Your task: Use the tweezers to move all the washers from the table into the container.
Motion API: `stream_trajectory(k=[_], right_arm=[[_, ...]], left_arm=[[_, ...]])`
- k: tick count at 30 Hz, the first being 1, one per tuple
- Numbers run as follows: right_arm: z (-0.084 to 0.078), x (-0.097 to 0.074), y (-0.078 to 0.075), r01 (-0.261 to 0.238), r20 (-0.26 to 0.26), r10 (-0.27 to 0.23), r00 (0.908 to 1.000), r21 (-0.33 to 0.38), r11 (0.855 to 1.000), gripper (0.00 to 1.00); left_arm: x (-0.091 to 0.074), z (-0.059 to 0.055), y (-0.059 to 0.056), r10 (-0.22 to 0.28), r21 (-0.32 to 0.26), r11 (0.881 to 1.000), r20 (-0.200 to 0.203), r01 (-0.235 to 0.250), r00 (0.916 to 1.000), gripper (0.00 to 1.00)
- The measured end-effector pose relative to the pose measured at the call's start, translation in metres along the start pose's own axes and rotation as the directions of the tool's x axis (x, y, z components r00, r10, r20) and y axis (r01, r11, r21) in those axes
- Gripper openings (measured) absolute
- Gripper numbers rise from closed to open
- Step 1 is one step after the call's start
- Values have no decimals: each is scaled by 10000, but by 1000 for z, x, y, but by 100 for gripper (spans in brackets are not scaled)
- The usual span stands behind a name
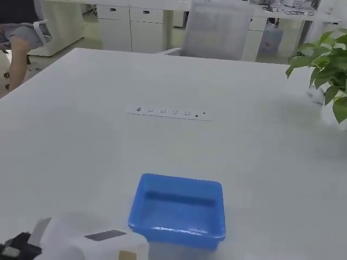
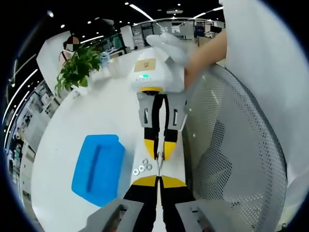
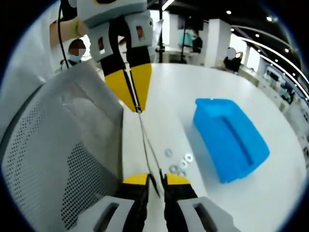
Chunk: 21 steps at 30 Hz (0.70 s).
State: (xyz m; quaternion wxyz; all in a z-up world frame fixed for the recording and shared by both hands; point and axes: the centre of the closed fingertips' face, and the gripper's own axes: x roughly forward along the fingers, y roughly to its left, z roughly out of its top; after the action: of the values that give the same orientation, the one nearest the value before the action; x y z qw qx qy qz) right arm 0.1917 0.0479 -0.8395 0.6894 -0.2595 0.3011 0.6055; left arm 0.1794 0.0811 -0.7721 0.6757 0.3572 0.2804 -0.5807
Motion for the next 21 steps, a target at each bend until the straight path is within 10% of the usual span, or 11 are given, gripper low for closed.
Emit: stream_trajectory(k=[21], right_arm=[[25, 18, -17, -223, 563, 233, 9981, -180, 9996, 7]], left_arm=[[-12, 3, 24, 365, -694, 9969, -100, -371, 9993, 0]])
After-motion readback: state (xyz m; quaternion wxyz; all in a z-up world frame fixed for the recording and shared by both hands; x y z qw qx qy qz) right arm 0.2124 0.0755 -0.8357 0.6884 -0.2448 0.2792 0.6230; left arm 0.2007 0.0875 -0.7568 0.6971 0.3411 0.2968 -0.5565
